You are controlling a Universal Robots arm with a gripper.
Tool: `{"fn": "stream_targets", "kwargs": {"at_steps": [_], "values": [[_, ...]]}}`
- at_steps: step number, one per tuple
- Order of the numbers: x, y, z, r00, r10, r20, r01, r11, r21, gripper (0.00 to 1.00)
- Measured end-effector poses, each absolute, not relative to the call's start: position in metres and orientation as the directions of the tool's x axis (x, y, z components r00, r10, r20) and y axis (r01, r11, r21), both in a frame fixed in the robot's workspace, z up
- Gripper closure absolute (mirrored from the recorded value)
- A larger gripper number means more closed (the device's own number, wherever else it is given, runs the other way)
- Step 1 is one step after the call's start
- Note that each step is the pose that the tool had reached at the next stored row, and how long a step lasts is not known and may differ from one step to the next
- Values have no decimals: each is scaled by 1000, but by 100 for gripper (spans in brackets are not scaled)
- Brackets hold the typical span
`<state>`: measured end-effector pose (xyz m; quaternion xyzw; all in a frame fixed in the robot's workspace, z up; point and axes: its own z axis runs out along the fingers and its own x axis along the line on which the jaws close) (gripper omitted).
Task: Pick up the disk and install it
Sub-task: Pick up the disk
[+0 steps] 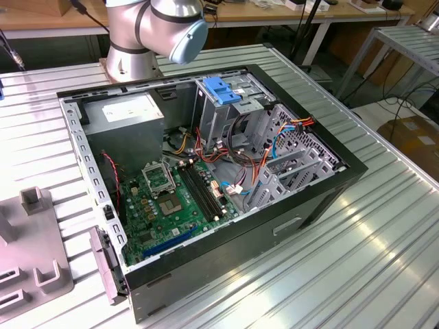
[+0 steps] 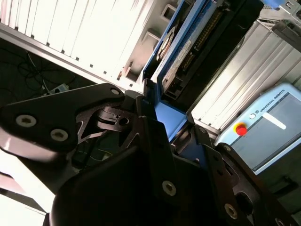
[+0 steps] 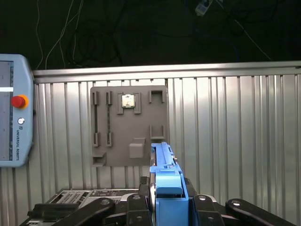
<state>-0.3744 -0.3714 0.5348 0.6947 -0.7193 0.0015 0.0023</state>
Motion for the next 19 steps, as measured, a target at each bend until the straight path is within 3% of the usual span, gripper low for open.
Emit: {"fn": "stream_targets", "kwargs": {"at_steps": [19], "values": [[-313,-371,535,-35,-999,5,-999,35,1,63]]}}
